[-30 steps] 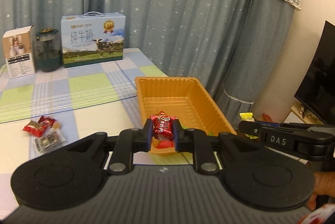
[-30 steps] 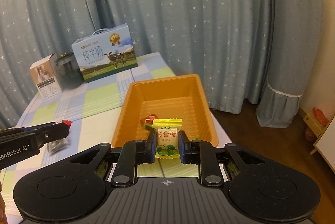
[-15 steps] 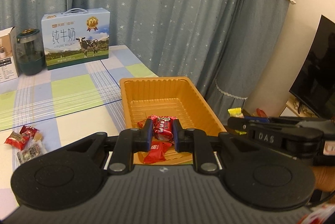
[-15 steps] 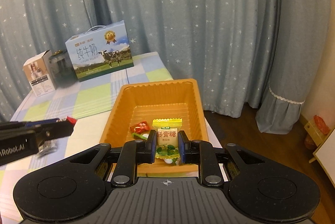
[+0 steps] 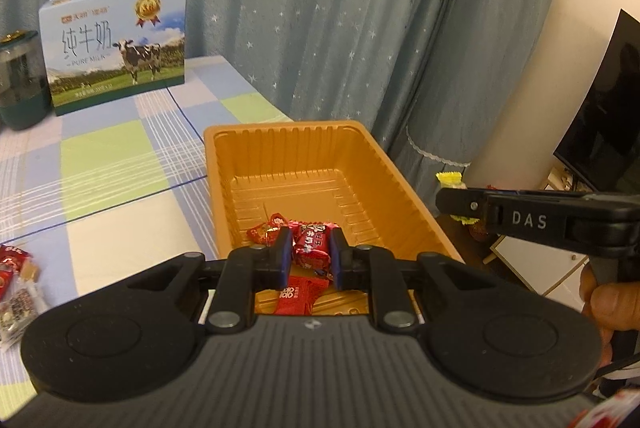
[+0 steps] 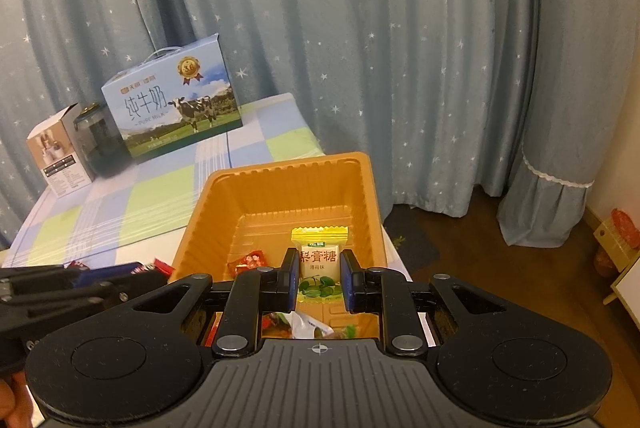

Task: Organize snacks
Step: 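Carry both candies over the orange tray and open both tools to drop them, then withdraw both tools from the tray back toward the remaining snacks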

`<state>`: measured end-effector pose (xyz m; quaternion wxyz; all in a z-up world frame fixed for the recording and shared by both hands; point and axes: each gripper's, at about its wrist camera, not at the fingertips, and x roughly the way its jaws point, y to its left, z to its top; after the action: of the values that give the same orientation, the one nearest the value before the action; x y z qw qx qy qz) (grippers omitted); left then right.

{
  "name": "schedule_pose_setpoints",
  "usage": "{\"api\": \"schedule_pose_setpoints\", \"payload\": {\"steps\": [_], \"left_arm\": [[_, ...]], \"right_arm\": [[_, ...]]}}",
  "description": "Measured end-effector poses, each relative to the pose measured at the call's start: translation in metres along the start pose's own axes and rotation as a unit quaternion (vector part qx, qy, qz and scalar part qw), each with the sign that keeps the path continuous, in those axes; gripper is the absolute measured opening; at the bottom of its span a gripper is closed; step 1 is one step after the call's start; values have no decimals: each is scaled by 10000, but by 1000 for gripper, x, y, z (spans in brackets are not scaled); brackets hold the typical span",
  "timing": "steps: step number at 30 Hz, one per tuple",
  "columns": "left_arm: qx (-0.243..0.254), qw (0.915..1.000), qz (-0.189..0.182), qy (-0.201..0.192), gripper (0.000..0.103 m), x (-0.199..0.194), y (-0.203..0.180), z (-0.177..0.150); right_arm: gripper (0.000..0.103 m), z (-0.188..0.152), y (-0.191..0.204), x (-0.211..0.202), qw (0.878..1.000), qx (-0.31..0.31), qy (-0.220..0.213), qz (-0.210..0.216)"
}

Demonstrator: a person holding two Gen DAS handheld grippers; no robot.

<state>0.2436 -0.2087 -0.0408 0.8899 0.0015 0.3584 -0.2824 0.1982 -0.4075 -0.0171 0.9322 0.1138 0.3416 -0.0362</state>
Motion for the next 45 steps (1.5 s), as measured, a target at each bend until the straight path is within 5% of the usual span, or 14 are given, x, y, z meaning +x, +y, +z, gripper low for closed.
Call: {"api": "schedule_pose_setpoints", "payload": {"steps": [5, 8, 18, 31, 32, 34, 35, 45], "left_arm": [[-69, 9999, -77, 130, 20, 18, 1, 2], [-47, 9999, -55, 144, 34, 23, 2, 3], [-305, 9985, 461, 3, 39, -4, 37, -7], [-572, 9958, 692, -153, 46, -36, 58, -19], [-571, 9957, 709, -157, 47, -38, 59, -20], [-588, 9953, 755, -175, 51, -42, 61, -22], [-598, 9950, 780, -189, 54, -44, 62, -23], [-550, 9920, 1105, -268, 65, -77, 65, -33]], "right_arm": [[21, 2, -3, 12, 10000, 82, 26, -8], [21, 2, -5, 16, 9999, 123, 52, -9], [22, -1, -2, 22, 9998, 121, 149, 56], [23, 3, 7, 32, 9980, 310, 285, 466], [24, 4, 6, 33, 9978, 380, 290, 454], [52, 5, 2, 30, 9975, 523, 224, 418], [57, 6, 0, 27, 9973, 587, 181, 401], [59, -1, 5, -3, 9970, 674, 207, 308]]}}
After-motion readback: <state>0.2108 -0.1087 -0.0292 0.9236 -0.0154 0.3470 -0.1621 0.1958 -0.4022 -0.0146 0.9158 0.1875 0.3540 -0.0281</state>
